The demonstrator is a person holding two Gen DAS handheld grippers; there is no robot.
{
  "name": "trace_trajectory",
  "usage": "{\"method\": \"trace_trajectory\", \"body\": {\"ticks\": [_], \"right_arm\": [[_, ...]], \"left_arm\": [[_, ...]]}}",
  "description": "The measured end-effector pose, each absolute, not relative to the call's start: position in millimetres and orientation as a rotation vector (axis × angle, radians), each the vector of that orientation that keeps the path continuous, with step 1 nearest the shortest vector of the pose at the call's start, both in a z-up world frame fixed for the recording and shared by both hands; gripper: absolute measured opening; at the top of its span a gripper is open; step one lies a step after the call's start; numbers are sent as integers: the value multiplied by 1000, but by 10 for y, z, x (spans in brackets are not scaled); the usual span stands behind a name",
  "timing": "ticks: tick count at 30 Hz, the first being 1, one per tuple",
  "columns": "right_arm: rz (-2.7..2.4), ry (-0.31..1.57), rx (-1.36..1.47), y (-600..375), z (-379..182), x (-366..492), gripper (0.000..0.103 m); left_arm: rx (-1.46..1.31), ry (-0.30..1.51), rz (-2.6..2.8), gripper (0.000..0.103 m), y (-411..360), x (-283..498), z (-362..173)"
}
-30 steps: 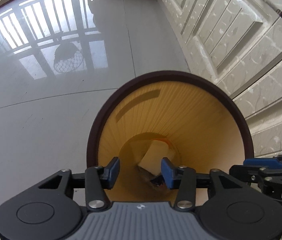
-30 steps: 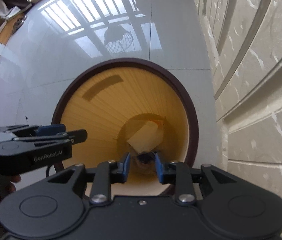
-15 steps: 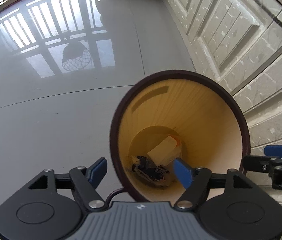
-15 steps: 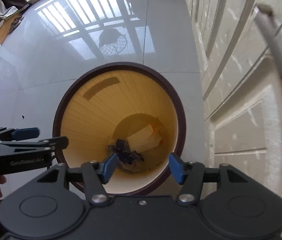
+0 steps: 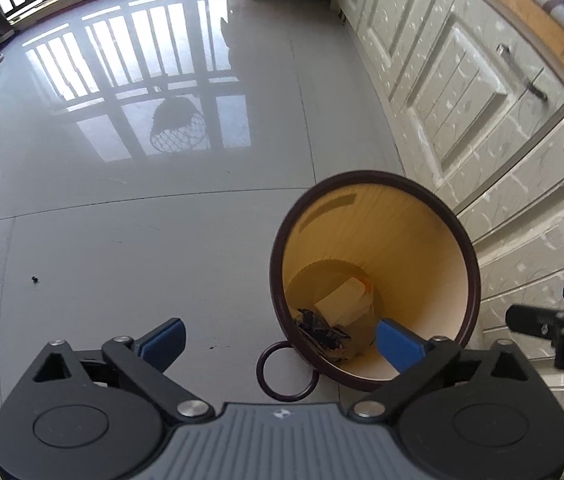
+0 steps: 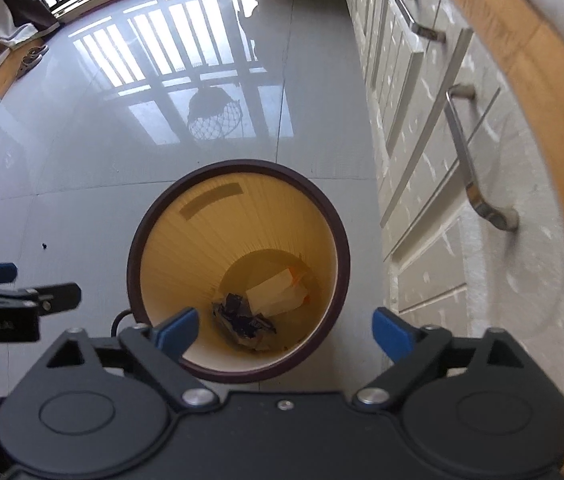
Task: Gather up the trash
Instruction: 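Move both tools back toward the trash on the mattress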
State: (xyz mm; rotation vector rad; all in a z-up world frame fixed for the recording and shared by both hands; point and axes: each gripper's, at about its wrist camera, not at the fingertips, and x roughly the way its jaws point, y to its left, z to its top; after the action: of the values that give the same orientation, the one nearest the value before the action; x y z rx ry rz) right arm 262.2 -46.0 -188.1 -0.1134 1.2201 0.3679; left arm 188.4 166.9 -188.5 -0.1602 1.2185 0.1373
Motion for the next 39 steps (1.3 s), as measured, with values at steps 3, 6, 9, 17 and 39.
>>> {"method": "trace_trajectory", "body": {"ticks": [3,6,9,17,39], "right_arm": [[355,1204,-126,-457,-1772,2552,102],[348,1196,-122,-472,-1669,2482,102],[342,1172,-139,-464,-1557,2398,102],[344,1144,-170,-424,-1303,2208,102],[306,878,-153,-973,-47,1597,102]], "left_arm": [[-166,1204,144,103,1679,1811,-1763],[-162,1195,153,103,1669,1740,-1671],[-169,1187,166,103,1679,1657,-1590],[-170,1151,200,103,1724,1452,-1369],[-171,913,187,103,1609,813,-250]]}}
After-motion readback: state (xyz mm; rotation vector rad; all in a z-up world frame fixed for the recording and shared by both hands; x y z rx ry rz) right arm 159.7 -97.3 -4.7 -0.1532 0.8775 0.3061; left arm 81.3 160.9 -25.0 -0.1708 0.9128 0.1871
